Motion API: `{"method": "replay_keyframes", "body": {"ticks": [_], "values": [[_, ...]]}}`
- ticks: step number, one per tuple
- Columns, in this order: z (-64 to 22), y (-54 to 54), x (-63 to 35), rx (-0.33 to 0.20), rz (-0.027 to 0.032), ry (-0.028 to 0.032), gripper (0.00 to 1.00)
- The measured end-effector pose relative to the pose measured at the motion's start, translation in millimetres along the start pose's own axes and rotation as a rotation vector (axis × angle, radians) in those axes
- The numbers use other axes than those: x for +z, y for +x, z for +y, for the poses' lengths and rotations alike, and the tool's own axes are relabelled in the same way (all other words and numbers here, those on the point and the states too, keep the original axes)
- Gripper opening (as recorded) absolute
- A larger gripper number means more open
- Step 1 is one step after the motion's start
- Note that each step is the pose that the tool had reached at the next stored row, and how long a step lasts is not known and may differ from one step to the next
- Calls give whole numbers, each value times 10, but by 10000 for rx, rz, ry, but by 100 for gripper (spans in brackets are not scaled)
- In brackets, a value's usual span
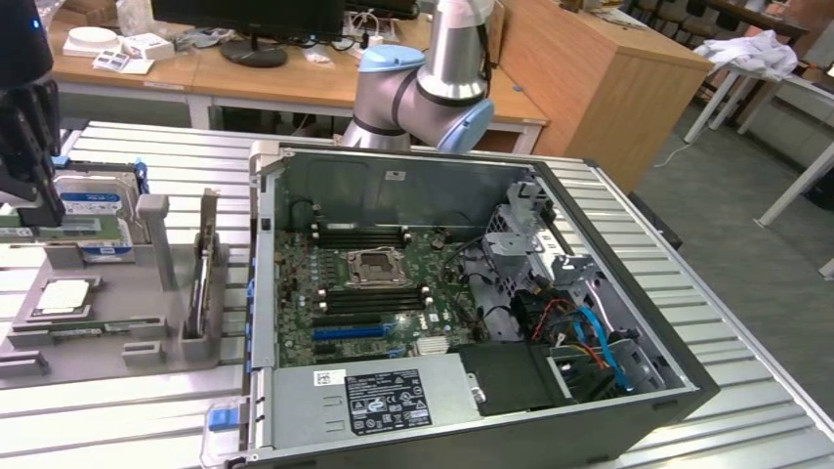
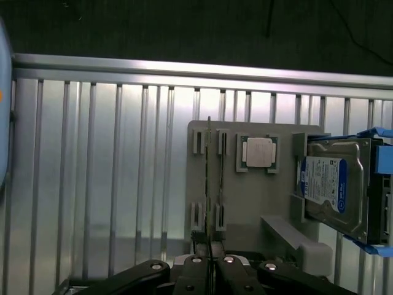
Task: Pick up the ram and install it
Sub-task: 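Pick up the ram and move it above insertion slot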
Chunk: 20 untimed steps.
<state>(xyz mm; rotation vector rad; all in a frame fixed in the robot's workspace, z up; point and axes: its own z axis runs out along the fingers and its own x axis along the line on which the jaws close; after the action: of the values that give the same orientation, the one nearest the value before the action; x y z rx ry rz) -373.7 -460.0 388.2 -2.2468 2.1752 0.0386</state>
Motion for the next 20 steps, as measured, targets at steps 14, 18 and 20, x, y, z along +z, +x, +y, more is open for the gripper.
{"method": "replay_keyframes", "body": {"ticks": [14,18,20], "values": [[1,-4,-166,1,0,0,12],[0,-5,-167,1,1,-2,12],[0,-5,-167,1,2,-2,12]]}}
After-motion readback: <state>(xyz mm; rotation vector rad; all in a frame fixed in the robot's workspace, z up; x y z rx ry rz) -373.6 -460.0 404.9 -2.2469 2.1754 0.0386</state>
